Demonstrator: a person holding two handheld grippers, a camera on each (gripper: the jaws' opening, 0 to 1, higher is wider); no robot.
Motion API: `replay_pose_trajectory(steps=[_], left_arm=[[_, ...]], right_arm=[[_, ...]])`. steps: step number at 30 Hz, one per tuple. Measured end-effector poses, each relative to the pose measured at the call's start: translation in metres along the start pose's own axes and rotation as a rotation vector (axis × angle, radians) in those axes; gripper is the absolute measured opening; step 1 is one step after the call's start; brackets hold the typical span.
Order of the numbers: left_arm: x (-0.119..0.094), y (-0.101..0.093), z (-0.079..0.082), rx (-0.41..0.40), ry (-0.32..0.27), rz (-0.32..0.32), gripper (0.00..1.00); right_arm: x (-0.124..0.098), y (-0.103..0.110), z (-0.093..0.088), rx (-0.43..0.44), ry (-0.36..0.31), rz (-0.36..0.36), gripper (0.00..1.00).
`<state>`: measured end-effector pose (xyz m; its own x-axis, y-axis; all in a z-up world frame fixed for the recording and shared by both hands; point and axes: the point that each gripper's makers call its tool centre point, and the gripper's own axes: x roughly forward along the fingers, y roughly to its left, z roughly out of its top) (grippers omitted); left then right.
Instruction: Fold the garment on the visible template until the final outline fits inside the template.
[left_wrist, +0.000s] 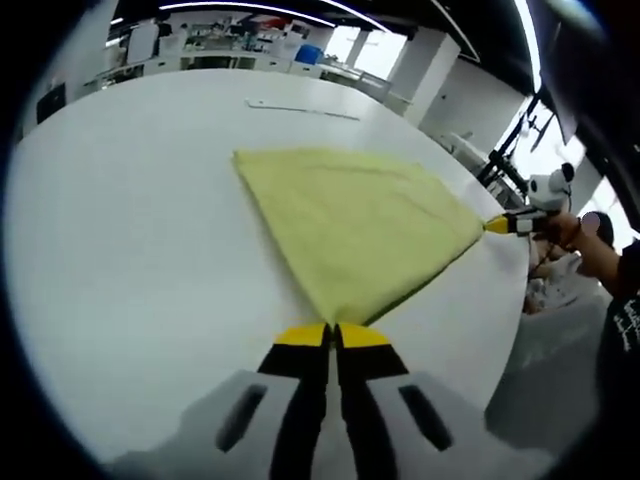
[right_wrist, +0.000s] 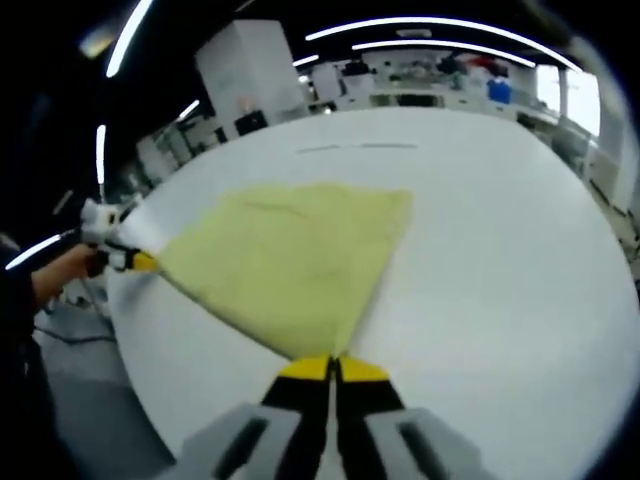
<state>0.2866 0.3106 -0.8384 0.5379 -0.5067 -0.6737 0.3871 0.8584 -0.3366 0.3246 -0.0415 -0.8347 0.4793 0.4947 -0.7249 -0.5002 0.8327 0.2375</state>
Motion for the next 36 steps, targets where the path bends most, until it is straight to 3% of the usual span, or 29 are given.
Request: replay_pose_trajectory(steps=[12,36], left_arm=[[-0.008,-0.014,-0.007,0.081,0.022,0.029,0.00],[-0.013,-0.019,-0.016,0.058,0.037,0.040,0.00]], right_arm=[[-0.009,0.007,-0.012,-0.016,0.010,0.009,0.00],[-0.017,0.008,-0.021,-0.048,0.028,-0.002,0.00]])
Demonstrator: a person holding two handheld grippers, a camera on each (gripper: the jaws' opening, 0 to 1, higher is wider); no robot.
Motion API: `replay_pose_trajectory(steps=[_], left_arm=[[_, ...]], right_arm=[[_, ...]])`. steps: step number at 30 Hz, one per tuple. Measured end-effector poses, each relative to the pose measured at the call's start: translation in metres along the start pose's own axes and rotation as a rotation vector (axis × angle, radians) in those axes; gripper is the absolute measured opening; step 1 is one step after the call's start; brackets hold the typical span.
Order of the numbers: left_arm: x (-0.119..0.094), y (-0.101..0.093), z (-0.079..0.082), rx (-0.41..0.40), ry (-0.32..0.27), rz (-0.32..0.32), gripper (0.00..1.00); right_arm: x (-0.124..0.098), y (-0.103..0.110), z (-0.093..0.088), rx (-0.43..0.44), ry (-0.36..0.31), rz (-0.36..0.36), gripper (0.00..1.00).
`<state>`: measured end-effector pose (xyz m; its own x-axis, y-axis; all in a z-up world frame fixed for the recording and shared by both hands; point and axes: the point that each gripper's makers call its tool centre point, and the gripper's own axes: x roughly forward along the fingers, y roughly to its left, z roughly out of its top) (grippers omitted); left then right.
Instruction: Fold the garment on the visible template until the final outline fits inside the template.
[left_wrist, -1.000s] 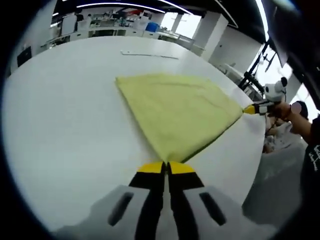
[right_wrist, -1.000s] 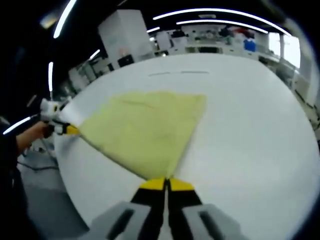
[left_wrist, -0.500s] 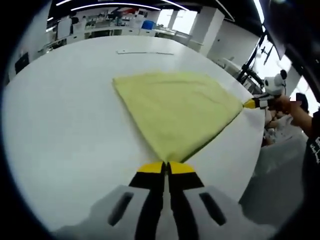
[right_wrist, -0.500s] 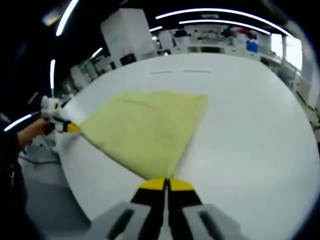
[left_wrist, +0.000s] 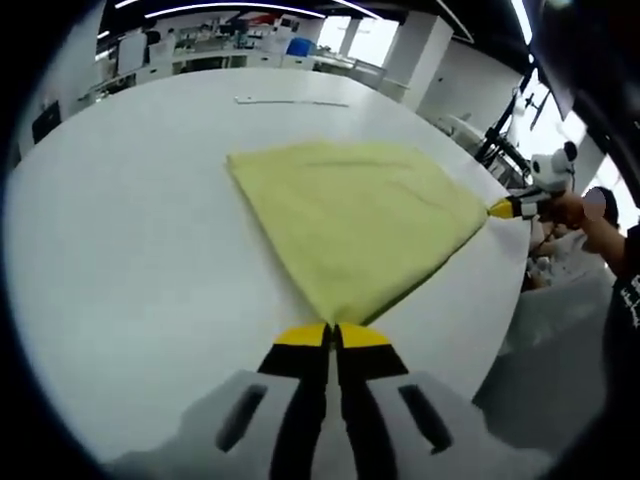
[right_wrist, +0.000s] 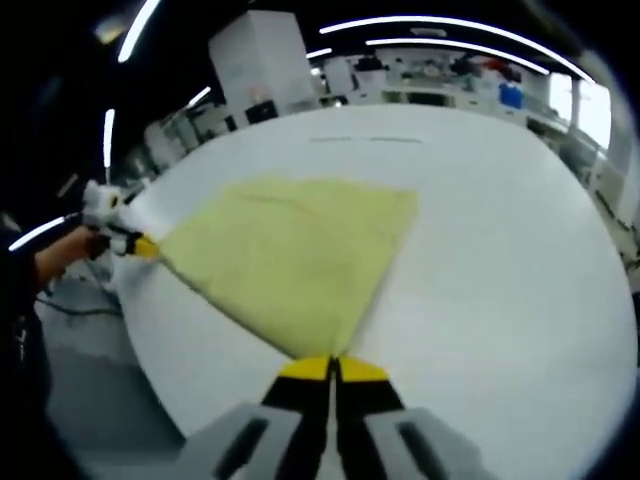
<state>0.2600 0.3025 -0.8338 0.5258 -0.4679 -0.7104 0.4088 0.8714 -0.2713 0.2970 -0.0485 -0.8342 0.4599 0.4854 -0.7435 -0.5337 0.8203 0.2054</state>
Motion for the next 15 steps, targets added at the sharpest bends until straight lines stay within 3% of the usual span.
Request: replay_pose_trajectory(steps=[4,11,15], left_arm=[[0.0003,-0.0002,0.0000,-0.033,-0.010,0.008,0.00],[0.0003,-0.0010,0.0027,-0.021,-0.028,0.011,0.05],[0.0011,-0.0001,0.0055,-0.027,-0.042,0.018,0.13]], right_arm=[[-0.0005,0.0010,0.0011,0.027,-0.017,0.001,0.00],[-0.0024,0.0006,0.0050,0.046,-0.046,-0.012,0.00],[-0.0023,-0.0016,0.0108,0.062,-0.072,-0.025,0.12]])
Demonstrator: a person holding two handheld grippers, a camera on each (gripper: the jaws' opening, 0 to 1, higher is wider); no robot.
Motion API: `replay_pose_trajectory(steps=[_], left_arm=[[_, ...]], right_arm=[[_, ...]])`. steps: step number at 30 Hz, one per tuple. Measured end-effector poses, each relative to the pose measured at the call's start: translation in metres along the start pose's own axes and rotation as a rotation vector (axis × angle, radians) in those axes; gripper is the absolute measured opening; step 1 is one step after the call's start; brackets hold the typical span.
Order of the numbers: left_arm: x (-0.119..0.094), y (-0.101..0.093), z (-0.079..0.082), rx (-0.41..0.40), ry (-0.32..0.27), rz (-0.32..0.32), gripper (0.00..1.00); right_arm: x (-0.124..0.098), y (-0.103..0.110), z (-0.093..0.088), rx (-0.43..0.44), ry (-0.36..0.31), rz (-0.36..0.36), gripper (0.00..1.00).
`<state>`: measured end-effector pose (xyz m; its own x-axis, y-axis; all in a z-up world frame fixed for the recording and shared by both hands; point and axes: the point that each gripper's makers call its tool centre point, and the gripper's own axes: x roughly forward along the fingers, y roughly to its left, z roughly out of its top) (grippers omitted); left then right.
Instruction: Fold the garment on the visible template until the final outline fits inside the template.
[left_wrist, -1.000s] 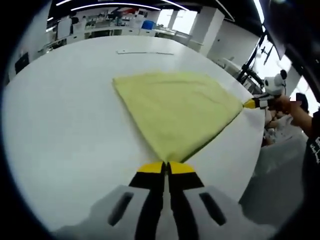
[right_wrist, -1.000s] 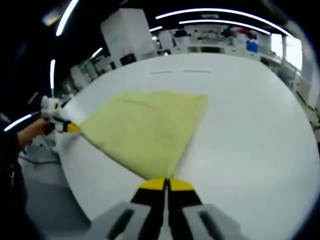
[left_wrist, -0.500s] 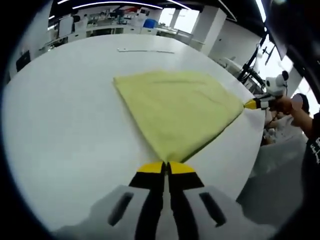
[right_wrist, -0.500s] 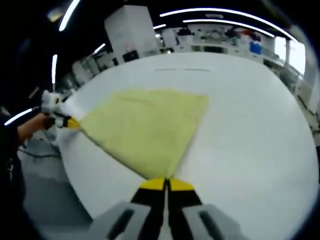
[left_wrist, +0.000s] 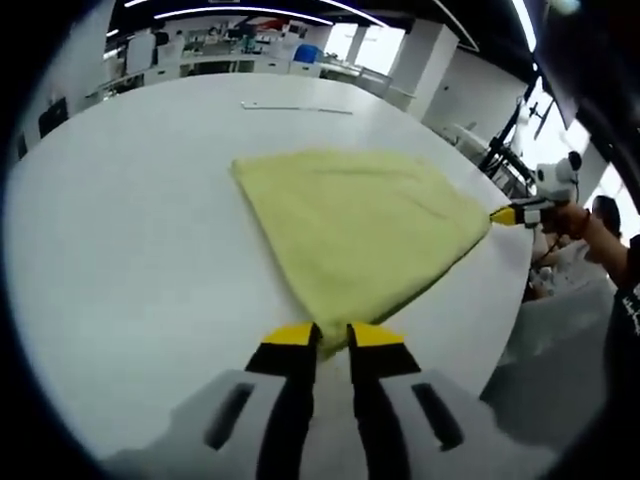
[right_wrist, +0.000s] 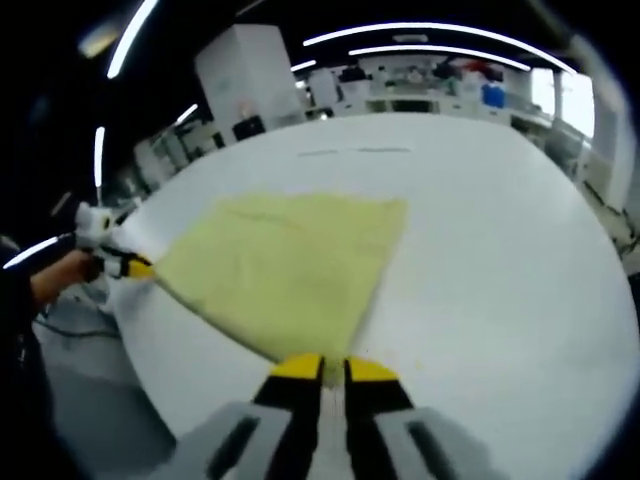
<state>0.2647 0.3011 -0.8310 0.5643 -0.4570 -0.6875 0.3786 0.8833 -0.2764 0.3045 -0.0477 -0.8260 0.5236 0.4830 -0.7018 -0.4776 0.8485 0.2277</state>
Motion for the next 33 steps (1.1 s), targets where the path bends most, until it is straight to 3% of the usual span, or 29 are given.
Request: replay_pose_trajectory(steps=[6,14,21,26,30,33], left_arm=[[-0.001,-0.004,0.015,0.001,-0.061,-0.003,0.29],[-0.011,-0.011,0.031,0.004,-0.118,0.020,0.62],[-0.023,-0.021,0.041,0.007,-0.137,0.008,0.77],[-0.035,-0.026,0.051,0.018,-0.181,0.000,0.88],[-0.041,-0.021,0.050,0.005,-0.187,0.006,0.98],[-0.049,-0.017,0.048,0.019,-0.188,0.025,0.99]], right_arm=[[-0.001,0.000,0.006,-0.005,-0.016,-0.002,0.44],[-0.012,0.018,0.031,-0.032,-0.076,0.020,0.67],[-0.024,0.046,0.051,-0.068,-0.121,0.054,0.86],[-0.028,0.055,0.053,-0.092,-0.121,0.068,0.94],[-0.033,0.059,0.052,-0.099,-0.120,0.064,0.99],[-0.037,0.060,0.053,-0.110,-0.124,0.058,0.99]])
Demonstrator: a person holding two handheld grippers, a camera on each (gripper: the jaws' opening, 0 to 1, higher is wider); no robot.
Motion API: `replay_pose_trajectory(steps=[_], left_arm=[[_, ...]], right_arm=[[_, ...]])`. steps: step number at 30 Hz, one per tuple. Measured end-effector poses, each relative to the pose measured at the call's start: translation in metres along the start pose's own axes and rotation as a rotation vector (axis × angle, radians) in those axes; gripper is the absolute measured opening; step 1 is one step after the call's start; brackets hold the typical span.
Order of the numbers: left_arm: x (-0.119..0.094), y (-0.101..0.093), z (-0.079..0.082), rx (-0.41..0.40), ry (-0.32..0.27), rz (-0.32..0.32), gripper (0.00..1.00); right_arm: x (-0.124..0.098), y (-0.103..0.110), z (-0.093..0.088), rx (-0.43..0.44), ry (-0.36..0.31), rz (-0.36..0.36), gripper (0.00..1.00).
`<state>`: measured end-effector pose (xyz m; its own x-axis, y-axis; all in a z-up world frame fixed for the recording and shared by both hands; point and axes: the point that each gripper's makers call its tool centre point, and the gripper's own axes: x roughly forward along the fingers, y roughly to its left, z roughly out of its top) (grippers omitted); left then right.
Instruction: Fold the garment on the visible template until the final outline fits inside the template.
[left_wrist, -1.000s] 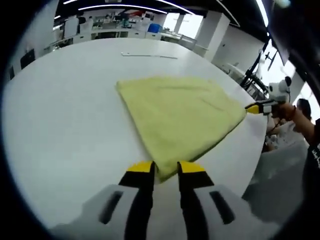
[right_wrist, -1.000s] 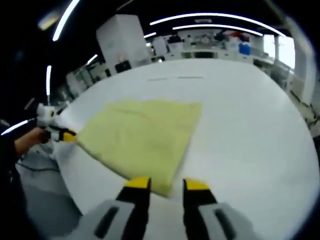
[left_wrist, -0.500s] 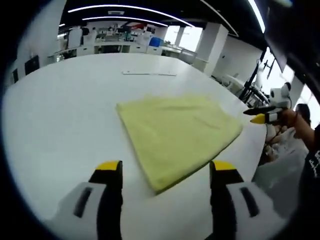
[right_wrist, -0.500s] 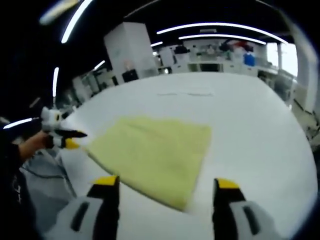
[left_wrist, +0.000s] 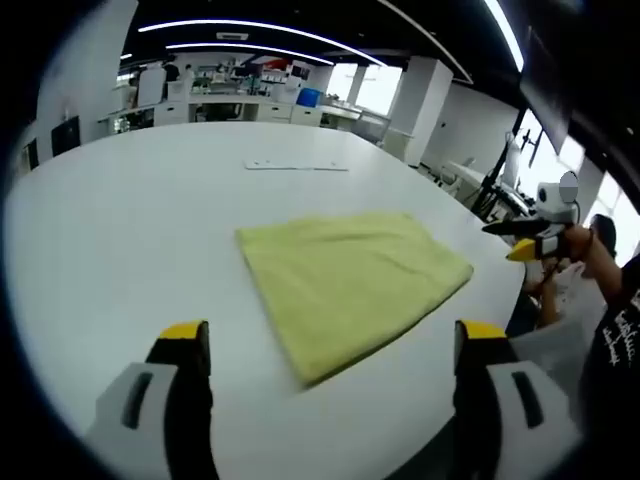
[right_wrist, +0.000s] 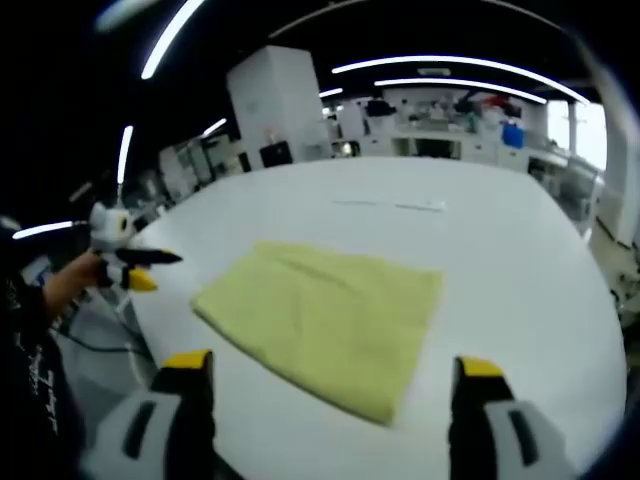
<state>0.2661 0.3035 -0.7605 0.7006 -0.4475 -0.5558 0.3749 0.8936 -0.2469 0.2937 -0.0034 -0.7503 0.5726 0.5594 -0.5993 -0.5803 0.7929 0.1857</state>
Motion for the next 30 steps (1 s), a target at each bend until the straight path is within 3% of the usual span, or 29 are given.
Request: replay_pose_trajectory(steps=[13,23,30], left_arm=[[-0.013,-0.004,-0.008,0.021,0.016,0.034,0.99],[-0.016,-0.001,-0.024,0.031,0.059,0.029,0.99],[-0.018,-0.008,-0.027,0.015,0.058,0.029,0.97]], right_arm=[[-0.011,-0.004,-0.007,-0.005,-0.008,-0.035,0.99],[-0.014,-0.002,-0.012,-0.027,0.003,-0.046,0.99],[-0.013,0.000,-0.015,-0.023,0.008,-0.044,0.96]])
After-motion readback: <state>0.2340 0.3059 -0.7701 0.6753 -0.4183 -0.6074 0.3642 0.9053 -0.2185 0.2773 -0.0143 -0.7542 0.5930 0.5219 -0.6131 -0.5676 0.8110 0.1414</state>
